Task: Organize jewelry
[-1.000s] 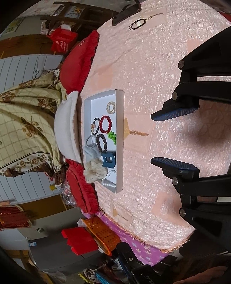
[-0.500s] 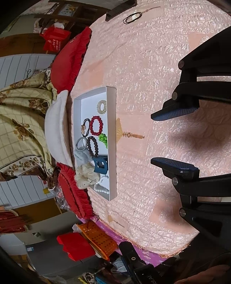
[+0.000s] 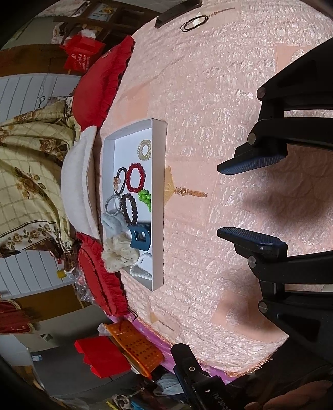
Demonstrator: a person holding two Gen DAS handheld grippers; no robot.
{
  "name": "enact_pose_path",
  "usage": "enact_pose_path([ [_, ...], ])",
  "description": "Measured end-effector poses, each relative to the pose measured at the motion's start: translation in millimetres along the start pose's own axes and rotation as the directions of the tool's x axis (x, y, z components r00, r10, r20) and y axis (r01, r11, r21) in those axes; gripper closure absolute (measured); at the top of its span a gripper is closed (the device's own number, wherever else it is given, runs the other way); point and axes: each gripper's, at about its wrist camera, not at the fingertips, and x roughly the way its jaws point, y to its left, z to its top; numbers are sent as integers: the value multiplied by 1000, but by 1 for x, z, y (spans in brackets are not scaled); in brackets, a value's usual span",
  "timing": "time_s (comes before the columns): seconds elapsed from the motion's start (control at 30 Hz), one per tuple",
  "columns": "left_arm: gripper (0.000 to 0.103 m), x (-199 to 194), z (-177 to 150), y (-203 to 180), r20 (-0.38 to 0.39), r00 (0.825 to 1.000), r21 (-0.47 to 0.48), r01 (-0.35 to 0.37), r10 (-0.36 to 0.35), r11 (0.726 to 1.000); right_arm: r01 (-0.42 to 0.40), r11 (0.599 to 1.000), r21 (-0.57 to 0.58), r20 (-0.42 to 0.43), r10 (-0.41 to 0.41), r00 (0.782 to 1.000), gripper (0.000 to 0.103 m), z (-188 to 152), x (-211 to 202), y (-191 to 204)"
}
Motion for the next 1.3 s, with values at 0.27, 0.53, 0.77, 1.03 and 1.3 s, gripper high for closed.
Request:
enact_pose_path([
  [0.27,51,-10,-2,4,13,1000,-17,10,-10,1000,-1,1000,-2,18,1,1000,62,-2,-10,4],
  [0.53,51,-29,-2,7,42,999,-22,14,-13,1000,-5,1000,-5,55,5,998,62,0,-28,7],
  [0.77,51,-43,-3,10,75,997,-35,20,-17,999,0,1000,5,92,0,996,62,1,-43,5],
  [1.03,51,-47,-5,9,85,996,-32,20,-17,999,-4,1000,10,110,3,994,62,-2,-49,3],
  [1.3,51,-48,-5,6,93,995,-28,21,-18,999,-11,999,34,109,7,994,62,-1,-45,-5],
])
